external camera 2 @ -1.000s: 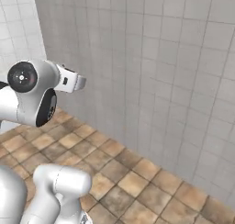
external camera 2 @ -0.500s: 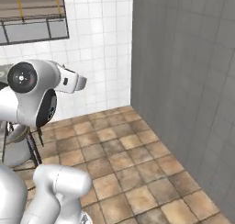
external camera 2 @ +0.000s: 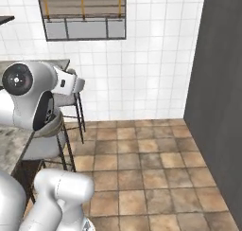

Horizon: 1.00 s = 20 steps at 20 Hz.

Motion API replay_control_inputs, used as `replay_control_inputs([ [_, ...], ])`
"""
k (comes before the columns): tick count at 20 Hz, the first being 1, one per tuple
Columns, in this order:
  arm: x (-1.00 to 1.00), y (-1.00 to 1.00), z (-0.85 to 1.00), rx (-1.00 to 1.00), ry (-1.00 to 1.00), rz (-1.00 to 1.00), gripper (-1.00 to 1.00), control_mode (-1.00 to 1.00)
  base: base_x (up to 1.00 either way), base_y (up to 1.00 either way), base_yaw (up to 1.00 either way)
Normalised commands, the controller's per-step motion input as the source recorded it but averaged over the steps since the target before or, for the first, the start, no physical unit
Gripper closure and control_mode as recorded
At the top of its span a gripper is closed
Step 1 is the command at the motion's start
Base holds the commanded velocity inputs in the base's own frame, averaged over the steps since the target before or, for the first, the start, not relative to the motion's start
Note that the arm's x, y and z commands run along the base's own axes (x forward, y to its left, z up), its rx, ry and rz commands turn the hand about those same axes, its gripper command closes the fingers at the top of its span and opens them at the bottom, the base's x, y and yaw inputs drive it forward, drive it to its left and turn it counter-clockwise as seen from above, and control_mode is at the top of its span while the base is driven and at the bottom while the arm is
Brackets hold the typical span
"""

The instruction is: Take the lemon wedge from the fridge and place it on the plate with fish on the dining counter.

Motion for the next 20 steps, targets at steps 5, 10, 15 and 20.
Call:
replay_control_inputs([
  [5,0.0,0.0,0.0,0.0,0.0,0.0,1.0,1.0,0.92,-0.8,0.28],
  [10,0.0,0.0,0.0,0.0,0.0,0.0,1.0,1.0,1.0,-0.61,0.2],
  [15,0.0,0.0,0.0,0.0,0.0,0.0,1.0,1.0,1.0,-0.23,0.21],
  [20,0.0,0.0,0.0,0.0,0.0,0.0,1.0,1.0,1.0,0.0,0.37],
])
